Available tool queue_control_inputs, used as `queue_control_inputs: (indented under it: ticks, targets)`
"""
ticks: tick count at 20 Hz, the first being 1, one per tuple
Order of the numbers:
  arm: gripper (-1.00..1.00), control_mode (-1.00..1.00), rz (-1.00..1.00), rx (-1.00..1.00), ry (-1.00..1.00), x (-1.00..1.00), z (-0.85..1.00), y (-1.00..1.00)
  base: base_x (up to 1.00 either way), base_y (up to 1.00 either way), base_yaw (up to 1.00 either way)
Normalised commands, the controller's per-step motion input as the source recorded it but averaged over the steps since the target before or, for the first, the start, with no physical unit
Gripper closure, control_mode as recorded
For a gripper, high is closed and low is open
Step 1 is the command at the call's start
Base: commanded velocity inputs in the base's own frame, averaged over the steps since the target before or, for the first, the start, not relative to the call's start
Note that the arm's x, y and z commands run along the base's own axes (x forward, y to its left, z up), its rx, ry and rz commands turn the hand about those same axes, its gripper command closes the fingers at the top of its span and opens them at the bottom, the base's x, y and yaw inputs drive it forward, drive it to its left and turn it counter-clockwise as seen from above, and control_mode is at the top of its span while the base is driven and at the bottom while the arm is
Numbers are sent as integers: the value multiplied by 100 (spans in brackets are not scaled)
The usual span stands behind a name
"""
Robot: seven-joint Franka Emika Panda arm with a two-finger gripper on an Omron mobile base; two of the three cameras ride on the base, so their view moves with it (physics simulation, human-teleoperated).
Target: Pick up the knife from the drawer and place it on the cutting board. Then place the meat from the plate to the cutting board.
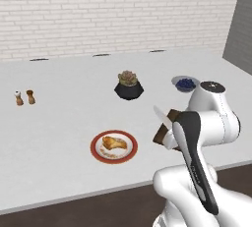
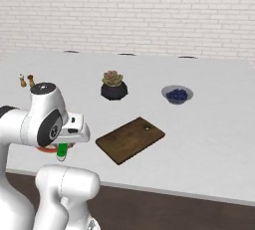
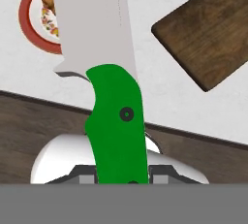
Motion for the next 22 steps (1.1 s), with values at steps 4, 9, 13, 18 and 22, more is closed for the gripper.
queue_control_inputs:
  ticks: [4, 9, 13, 18, 22]
  targets:
    - [100, -100, -15, 3, -1, 39, 0, -32, 0, 0, 0]
    - [100, -100, -30, 7, -1, 69, -2, -57, 0, 0, 0]
    - [100, -100, -62, 0, -11, 66, -26, -25, 0, 0, 0]
    - [100, -100, -62, 7, -1, 65, -31, -37, 0, 0, 0]
    - [100, -100, -50, 29, 0, 48, -22, -76, 0, 0, 0]
